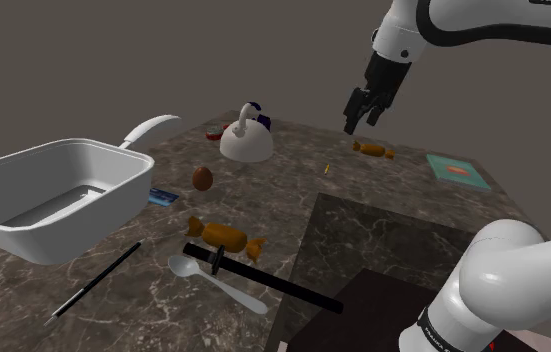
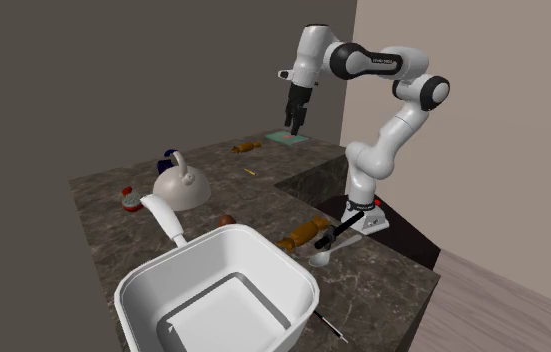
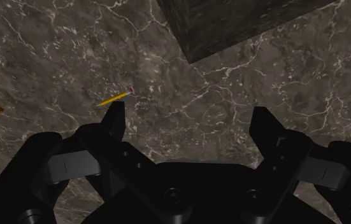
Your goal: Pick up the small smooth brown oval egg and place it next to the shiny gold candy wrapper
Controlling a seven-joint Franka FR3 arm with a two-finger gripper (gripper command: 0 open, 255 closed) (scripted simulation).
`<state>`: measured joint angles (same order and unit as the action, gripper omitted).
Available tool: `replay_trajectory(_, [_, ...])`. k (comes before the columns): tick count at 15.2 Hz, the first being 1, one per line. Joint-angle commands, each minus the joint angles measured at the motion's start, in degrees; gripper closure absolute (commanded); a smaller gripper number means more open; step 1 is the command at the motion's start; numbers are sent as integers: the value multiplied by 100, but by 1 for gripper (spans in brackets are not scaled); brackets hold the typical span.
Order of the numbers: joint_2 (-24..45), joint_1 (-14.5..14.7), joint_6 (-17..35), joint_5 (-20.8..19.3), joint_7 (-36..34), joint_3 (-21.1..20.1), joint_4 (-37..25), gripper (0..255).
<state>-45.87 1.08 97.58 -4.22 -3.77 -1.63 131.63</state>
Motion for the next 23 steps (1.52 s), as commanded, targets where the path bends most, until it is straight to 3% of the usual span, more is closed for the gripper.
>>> replay_trajectory(1, [0,0,0,0,0,0,0,0])
replay_trajectory(13, [2134,82,816,58,-1416,-1208,-965,0])
replay_trajectory(23, [4364,192,916,-646,-2718,-2024,-2608,0])
